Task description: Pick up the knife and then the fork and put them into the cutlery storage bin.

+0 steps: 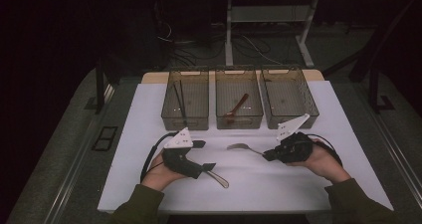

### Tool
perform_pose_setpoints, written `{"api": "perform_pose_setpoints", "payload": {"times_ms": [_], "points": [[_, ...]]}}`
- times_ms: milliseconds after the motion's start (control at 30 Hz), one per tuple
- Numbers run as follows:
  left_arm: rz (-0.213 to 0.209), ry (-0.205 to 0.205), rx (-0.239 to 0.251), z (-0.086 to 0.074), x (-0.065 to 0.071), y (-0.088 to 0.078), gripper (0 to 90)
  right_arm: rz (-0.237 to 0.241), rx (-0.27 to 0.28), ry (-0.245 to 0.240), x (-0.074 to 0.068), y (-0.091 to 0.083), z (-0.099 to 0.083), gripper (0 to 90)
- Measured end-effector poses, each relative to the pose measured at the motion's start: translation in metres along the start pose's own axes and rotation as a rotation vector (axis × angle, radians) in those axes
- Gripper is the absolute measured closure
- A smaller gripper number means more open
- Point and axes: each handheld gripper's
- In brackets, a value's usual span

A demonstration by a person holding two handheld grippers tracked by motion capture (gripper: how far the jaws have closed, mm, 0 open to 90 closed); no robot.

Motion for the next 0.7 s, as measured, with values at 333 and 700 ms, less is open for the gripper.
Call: {"api": "perform_pose_setpoints", "payload": {"times_ms": [333, 700], "points": [[0.100, -0.087, -0.026, -0.028, 0.008, -0.008, 0.0, -0.109, 0.091, 0.131, 0.024, -0.031, 0.002, 87.0], [0.092, -0.092, -0.037, -0.034, 0.014, -0.008, 0.0, -0.214, 0.168, 0.253, 0.063, -0.053, 0.015, 86.9]]}}
Point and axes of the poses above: each handheld gripper's, and its own axes: y roughly forward along the jaws, z roughly out of its top, x roughly to its right, and after that the axes turned 9 degrees about y, right-handed
